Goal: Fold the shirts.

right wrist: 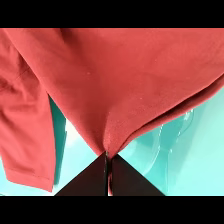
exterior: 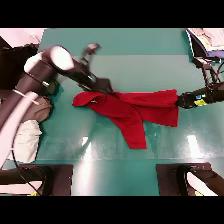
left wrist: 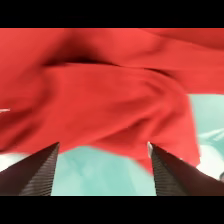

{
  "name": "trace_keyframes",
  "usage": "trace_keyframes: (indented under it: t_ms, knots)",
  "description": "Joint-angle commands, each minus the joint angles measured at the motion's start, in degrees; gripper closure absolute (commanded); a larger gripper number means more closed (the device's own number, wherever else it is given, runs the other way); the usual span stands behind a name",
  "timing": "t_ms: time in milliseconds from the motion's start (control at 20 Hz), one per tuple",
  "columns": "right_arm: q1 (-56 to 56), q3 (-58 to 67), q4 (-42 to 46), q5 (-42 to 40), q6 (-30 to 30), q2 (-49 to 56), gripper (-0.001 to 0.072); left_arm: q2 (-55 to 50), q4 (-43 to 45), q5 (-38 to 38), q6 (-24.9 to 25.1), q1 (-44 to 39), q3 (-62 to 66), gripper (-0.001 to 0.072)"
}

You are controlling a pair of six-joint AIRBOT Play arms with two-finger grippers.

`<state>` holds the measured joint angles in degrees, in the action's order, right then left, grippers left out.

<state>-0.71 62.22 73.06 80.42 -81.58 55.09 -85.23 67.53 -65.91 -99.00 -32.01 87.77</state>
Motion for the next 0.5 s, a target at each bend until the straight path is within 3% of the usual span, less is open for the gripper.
trace_keyframes:
  t_ms: [0,200,450]
  knots:
    - [0.0,-0.07,0.0,-0.96,0.02,0.15,0.0694,-3.98,-0.09,8.22,-4.57,-9.44,-4.35,0.0062]
    - [0.0,-0.07,0.02,-0.92,0.09,0.13,0.0693,-7.85,3.15,6.34,-6.16,-10.54,-4.39,0.0061]
    - [-0.02,-0.07,0.04,-1.01,1.03,0.13,0.0694,-5.81,11.74,-0.33,-5.49,-3.54,-1.33,0.0061]
